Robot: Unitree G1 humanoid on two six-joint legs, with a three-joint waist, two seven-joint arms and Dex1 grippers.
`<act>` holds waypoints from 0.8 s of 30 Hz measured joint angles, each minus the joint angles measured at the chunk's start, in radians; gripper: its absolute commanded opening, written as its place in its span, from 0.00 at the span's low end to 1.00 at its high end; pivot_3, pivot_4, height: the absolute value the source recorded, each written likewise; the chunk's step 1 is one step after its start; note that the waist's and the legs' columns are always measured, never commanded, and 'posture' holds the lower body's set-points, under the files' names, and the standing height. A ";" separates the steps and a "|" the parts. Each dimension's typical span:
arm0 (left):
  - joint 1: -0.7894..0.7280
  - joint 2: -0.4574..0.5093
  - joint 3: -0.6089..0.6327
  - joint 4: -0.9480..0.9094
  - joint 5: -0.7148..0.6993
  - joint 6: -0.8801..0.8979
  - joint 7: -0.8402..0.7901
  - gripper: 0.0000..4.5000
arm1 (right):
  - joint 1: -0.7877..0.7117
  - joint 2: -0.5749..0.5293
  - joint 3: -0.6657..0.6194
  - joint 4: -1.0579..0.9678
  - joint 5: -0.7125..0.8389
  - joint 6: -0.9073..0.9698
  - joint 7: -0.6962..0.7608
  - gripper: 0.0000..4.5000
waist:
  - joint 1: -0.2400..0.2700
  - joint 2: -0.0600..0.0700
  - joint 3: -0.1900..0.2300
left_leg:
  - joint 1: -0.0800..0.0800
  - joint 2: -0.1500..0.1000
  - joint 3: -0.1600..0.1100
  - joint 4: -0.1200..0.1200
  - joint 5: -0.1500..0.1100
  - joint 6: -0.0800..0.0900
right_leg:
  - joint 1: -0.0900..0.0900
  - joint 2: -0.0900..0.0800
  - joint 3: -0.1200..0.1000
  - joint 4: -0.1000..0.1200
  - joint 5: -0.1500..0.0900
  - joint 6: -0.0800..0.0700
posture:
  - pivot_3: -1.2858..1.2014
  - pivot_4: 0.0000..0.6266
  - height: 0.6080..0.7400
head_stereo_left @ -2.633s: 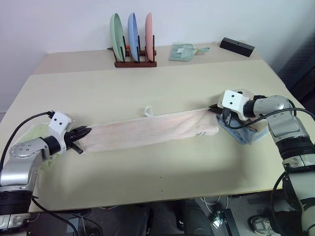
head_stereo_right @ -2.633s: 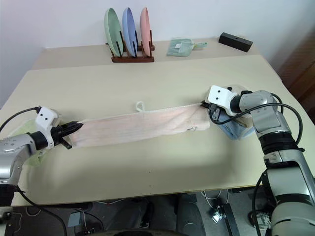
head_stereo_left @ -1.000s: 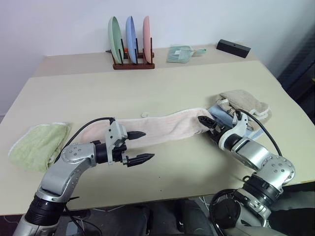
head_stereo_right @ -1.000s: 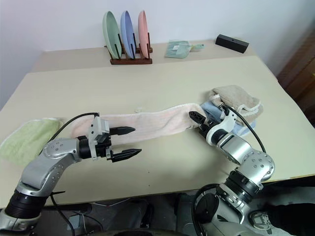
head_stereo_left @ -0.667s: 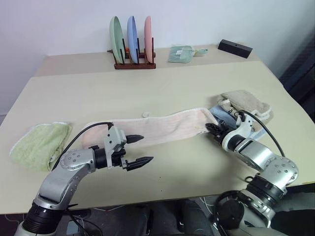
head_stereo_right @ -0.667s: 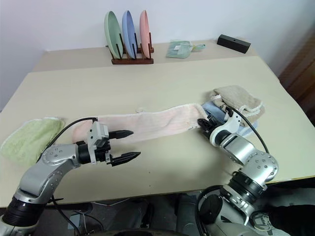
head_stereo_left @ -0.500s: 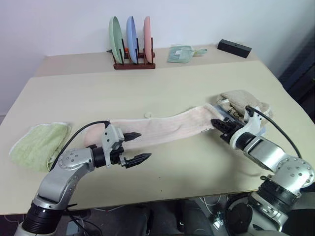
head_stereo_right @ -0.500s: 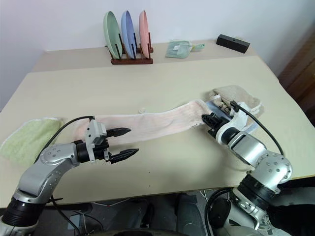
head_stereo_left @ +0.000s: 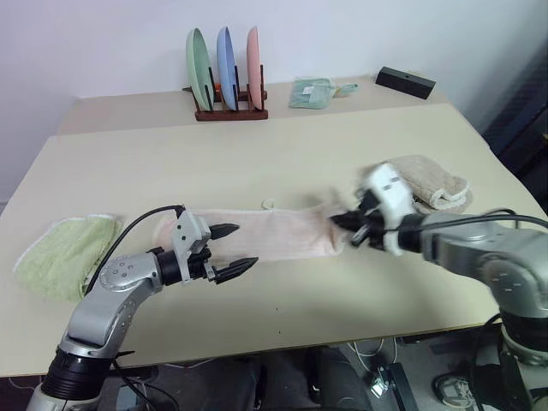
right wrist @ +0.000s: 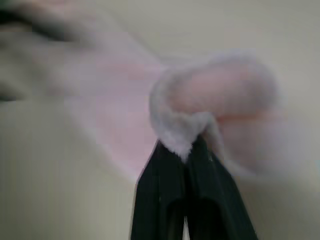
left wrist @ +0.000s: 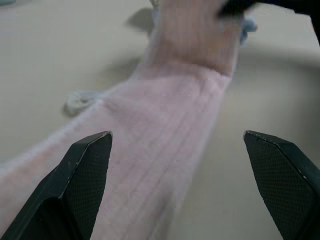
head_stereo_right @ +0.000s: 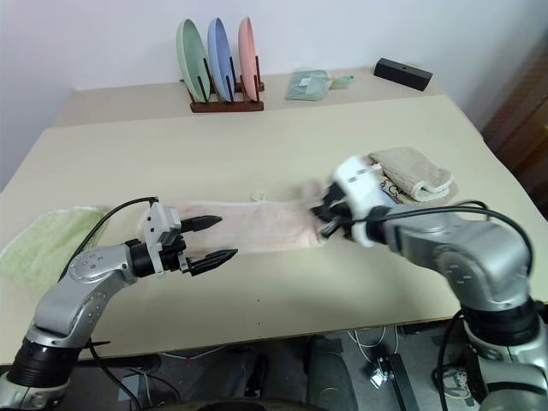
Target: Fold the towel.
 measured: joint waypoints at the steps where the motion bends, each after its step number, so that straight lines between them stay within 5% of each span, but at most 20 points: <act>1: 0.002 0.000 0.000 0.003 0.003 0.000 0.002 0.96 | -0.019 0.033 0.060 0.039 -0.043 -0.037 0.028 0.01 | 0.001 -0.001 0.000 | 0.000 0.000 0.000 0.001 0.000 0.000 | 0.000 0.000 0.000 0.000 0.000 0.000 | 0.52 0.24 0.98; 7: 0.010 -0.014 -0.002 -0.004 0.010 0.002 0.028 0.96 | -0.121 0.218 0.270 0.261 -0.224 -0.176 0.132 0.01 | 0.011 -0.002 0.000 | -0.003 -0.001 -0.002 0.001 0.000 0.000 | -0.002 -0.001 0.000 0.000 0.001 0.000 | 0.52 0.24 0.98; 15: 0.048 -0.011 0.002 -0.053 0.009 0.013 0.050 0.96 | -0.111 0.271 0.299 0.325 -0.319 -0.214 0.192 0.01 | 0.007 -0.003 0.000 | -0.003 -0.002 -0.002 0.001 0.000 0.000 | -0.003 -0.001 0.000 0.000 0.001 0.000 | 0.52 0.24 0.98; 21: 0.076 -0.002 0.016 -0.072 0.001 0.032 0.062 0.96 | -0.081 0.246 0.267 0.260 -0.321 -0.220 0.267 0.62 | 0.009 -0.003 0.000 | -0.004 -0.002 -0.002 0.001 0.000 0.000 | -0.003 -0.001 0.000 0.000 0.001 0.000 | 0.52 0.24 0.98; 24: 0.085 0.016 0.047 -0.072 -0.004 0.035 0.067 0.96 | -0.058 0.195 0.203 0.188 -0.320 -0.245 0.299 0.62 | 0.008 -0.003 0.000 | -0.003 -0.002 -0.002 0.001 0.000 0.000 | -0.003 -0.001 0.000 0.000 0.001 0.000 | 0.52 0.24 0.98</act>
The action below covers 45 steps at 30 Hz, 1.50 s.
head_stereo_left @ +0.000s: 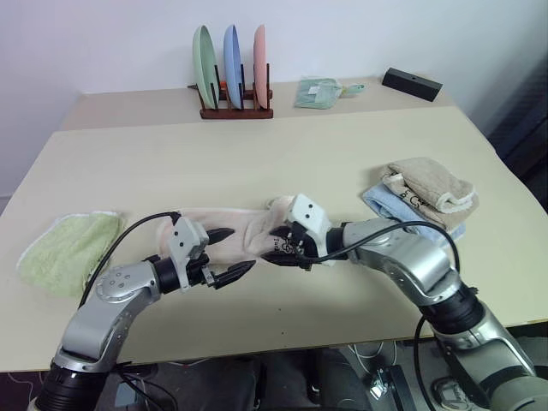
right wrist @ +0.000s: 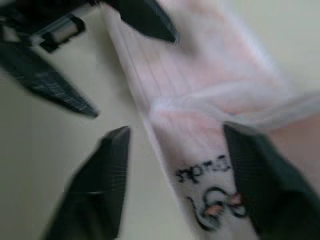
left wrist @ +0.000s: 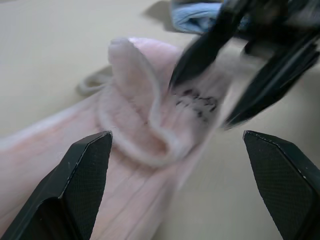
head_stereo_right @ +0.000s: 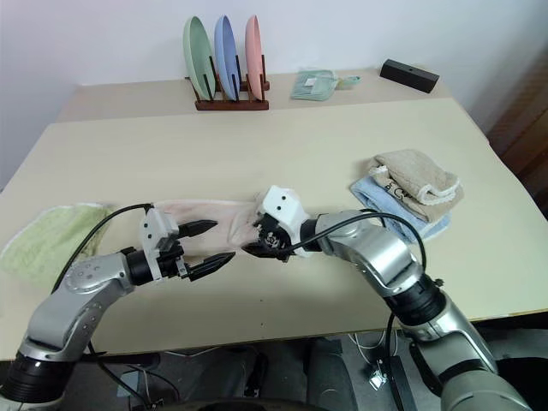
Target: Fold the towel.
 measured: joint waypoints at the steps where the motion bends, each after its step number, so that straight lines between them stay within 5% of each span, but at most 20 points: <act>1: 0.002 0.001 0.008 0.000 -0.001 0.001 0.001 0.96 | 0.006 -0.010 -0.019 -0.012 0.000 -0.006 0.009 0.62 | 0.000 0.000 0.000 | 0.000 0.000 0.000 0.000 0.000 0.000 | 0.000 0.000 0.000 0.000 0.000 0.000 | 0.52 0.24 0.98; 3: 0.011 0.001 0.028 0.000 -0.006 0.005 0.007 0.96 | 0.038 -0.047 -0.068 -0.050 0.016 -0.025 0.041 0.62 | 0.000 0.000 0.000 | 0.000 0.000 0.000 0.000 0.000 0.000 | 0.000 0.000 0.000 0.000 0.000 0.000 | 0.52 0.24 0.98; 6: 0.043 0.003 0.091 0.001 -0.027 0.022 0.027 0.96 | 0.082 -0.084 -0.181 -0.070 0.056 -0.041 0.071 0.44 | 0.000 -0.001 0.001 | 0.000 0.000 0.000 0.000 0.000 0.000 | 0.000 0.000 0.000 0.000 0.000 0.000 | 0.52 0.24 0.98; 10: 0.076 0.002 0.135 -0.010 -0.056 0.041 0.045 0.96 | 0.061 -0.057 -0.233 0.012 0.024 -0.081 0.033 0.02 | -0.003 -0.001 0.000 | 0.003 0.001 0.001 -0.001 0.000 0.000 | 0.002 0.000 0.000 0.000 0.000 0.000 | 0.52 0.24 0.98; 21: 0.217 -0.049 0.191 -0.097 -0.113 0.079 0.128 0.96 | -0.008 0.172 -0.016 0.516 -0.286 -0.469 0.018 0.01 | -0.001 -0.002 0.000 | 0.003 0.000 0.001 -0.001 0.000 0.000 | 0.002 0.000 0.001 0.000 0.000 0.000 | 0.52 0.24 0.98; 30: 0.344 -0.097 0.194 -0.170 -0.121 0.085 0.197 0.96 | 0.014 0.191 -0.017 0.576 -0.344 -0.577 0.056 0.01 | -0.002 -0.002 0.000 | 0.005 0.001 0.001 -0.002 0.000 -0.001 | 0.004 0.001 0.001 0.000 0.000 0.000 | 0.52 0.24 0.98; 34: 0.393 -0.123 0.222 -0.210 -0.182 0.127 0.237 1.00 | 0.013 0.166 -0.058 0.506 -0.303 -0.517 0.107 0.29 | -0.001 -0.001 0.000 | 0.004 0.001 0.001 -0.002 0.000 0.000 | 0.003 0.001 0.001 0.000 0.000 0.000 | 0.52 0.24 0.98; 40: 0.532 -0.212 0.309 -0.278 -0.413 0.251 0.370 1.00 | -0.026 0.026 -0.146 0.316 -0.249 -0.464 0.212 0.96 | -0.001 -0.002 0.001 | 0.004 0.001 0.001 -0.001 -0.001 -0.001 | 0.004 0.001 0.000 -0.001 0.000 0.000 | 0.52 0.24 0.98; 45: 0.500 -0.326 0.375 -0.242 -0.669 0.306 0.616 1.00 | -0.030 0.003 -0.166 0.286 -0.248 -0.456 0.241 0.99 | 0.002 -0.003 0.001 | 0.005 0.001 0.000 -0.001 -0.001 -0.001 | 0.005 0.001 0.000 0.000 0.000 0.000 | 0.52 0.24 0.98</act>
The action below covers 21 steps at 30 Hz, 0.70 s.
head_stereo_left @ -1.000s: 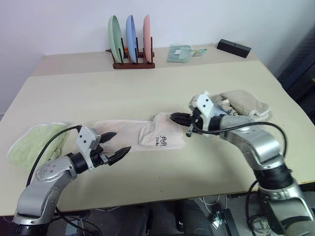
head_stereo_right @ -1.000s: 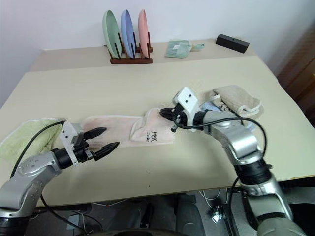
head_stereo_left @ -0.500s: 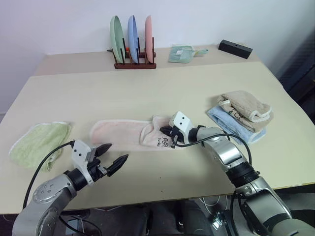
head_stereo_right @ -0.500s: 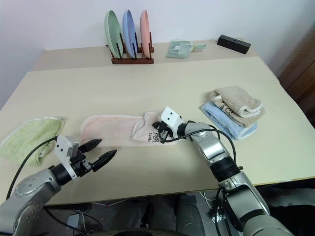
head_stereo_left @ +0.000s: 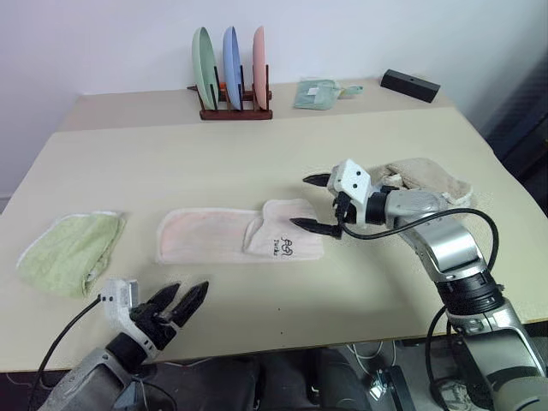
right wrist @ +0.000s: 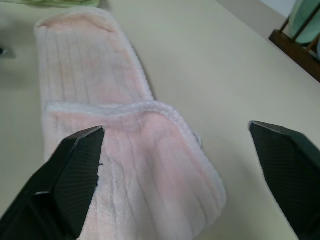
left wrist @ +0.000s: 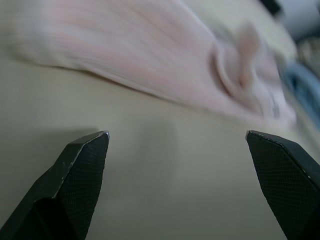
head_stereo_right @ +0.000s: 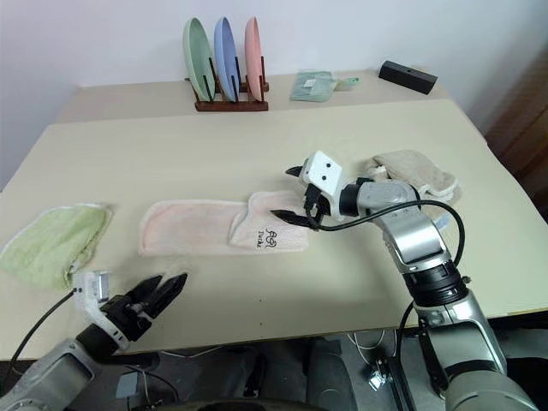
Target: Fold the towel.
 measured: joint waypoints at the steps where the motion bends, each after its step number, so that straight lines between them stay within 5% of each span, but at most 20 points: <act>1: -0.026 -0.020 0.014 0.021 -0.059 -0.001 0.062 1.00 | 0.001 0.000 0.004 -0.001 -0.006 -0.008 0.003 0.99 | 0.000 0.000 0.000 | 0.000 0.000 0.000 0.000 0.000 0.000 | 0.000 0.000 0.000 0.000 0.000 0.000 | 0.52 0.24 0.98; 9: -0.264 -0.094 0.035 0.177 -0.332 -0.040 0.440 1.00 | 0.017 0.018 0.021 -0.030 -0.027 -0.035 -0.014 0.99 | 0.000 0.000 -0.001 | 0.001 0.000 0.000 0.001 0.001 -0.001 | 0.001 0.000 0.000 0.001 0.000 0.000 | 0.52 0.24 0.98; 14: -0.350 -0.076 0.016 0.240 -0.386 -0.047 0.506 1.00 | 0.017 0.025 0.021 -0.031 -0.039 -0.042 -0.030 0.99 | 0.003 0.000 -0.001 | 0.002 -0.001 0.000 0.001 0.001 -0.001 | 0.001 0.000 0.000 0.001 0.000 0.000 | 0.52 0.24 0.98; 17: -0.401 -0.098 0.013 0.281 -0.418 -0.073 0.553 0.82 | 0.022 0.026 0.022 -0.039 -0.043 -0.043 -0.039 1.00 | 0.011 0.000 -0.001 | 0.002 -0.001 0.000 0.001 0.001 -0.001 | 0.001 0.000 0.000 0.001 0.000 0.000 | 0.52 0.24 0.98; 21: -0.425 -0.127 0.011 0.322 -0.437 -0.115 0.588 0.39 | 0.042 0.027 0.025 -0.070 -0.047 -0.043 -0.048 1.00 | 0.022 -0.001 -0.001 | 0.001 -0.001 0.000 0.001 0.001 -0.001 | 0.000 0.000 0.000 0.000 0.000 0.000 | 0.52 0.24 0.98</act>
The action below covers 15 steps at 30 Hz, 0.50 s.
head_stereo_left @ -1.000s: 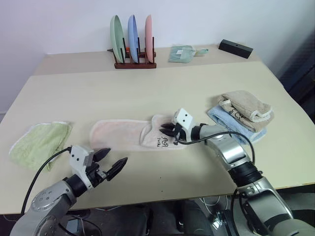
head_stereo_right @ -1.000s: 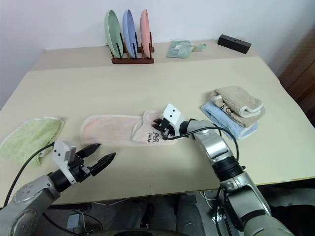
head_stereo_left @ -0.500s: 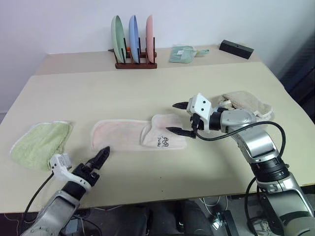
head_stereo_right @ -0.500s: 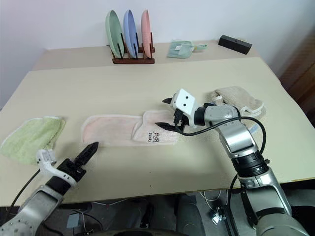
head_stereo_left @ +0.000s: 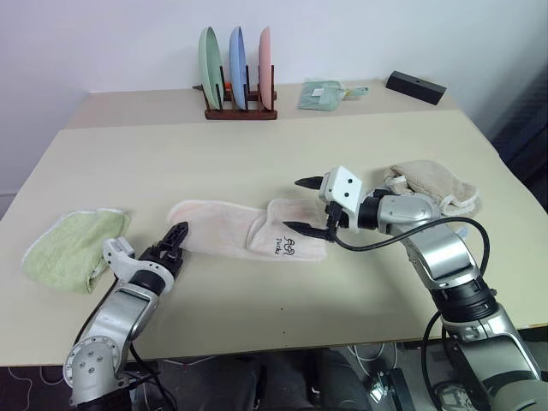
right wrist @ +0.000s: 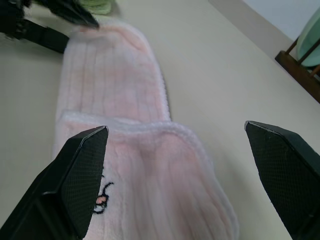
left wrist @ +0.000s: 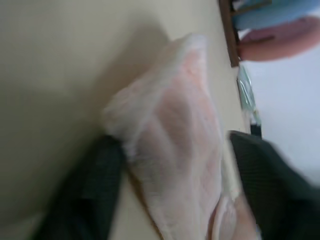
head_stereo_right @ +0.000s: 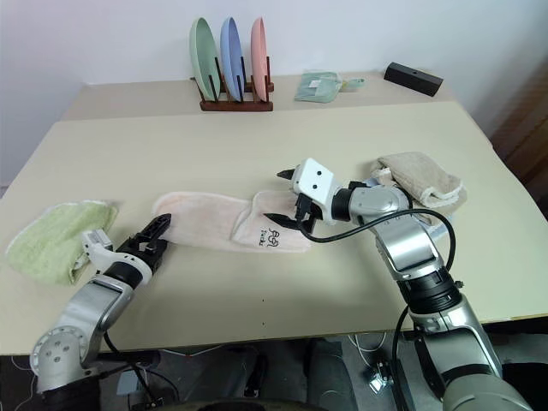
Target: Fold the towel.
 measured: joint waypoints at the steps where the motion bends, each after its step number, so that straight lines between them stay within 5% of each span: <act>1: -0.002 0.000 0.000 0.000 -0.002 -0.005 0.001 0.27 | 0.005 -0.001 0.000 -0.002 0.000 0.000 -0.001 1.00 | 0.000 0.000 0.000 | 0.000 0.000 0.000 0.000 0.000 0.000 | 0.000 0.000 0.000 0.000 0.000 0.000 | 0.52 0.24 0.98; 3: -0.002 0.002 0.000 -0.002 -0.004 -0.009 0.000 0.04 | 0.021 -0.003 0.001 -0.010 -0.001 0.001 -0.004 1.00 | 0.001 0.000 0.000 | 0.000 0.000 0.000 0.000 0.000 0.000 | 0.000 0.000 0.000 0.000 0.000 0.000 | 0.52 0.24 0.98; 4: -0.002 0.003 0.000 -0.003 -0.006 -0.018 0.000 0.02 | 0.027 -0.004 0.001 -0.015 -0.002 0.001 -0.005 1.00 | 0.001 0.000 0.000 | 0.000 0.000 0.000 0.000 0.000 0.000 | 0.000 0.000 0.000 0.000 0.000 0.000 | 0.52 0.24 0.98; 15: 0.087 0.176 0.067 -0.104 0.082 -0.052 -0.192 0.02 | 0.042 -0.023 0.001 -0.039 -0.003 0.006 -0.008 1.00 | 0.000 -0.001 0.000 | 0.000 0.001 0.000 0.000 0.000 -0.001 | -0.001 0.001 0.000 0.000 0.000 0.000 | 0.52 0.24 0.98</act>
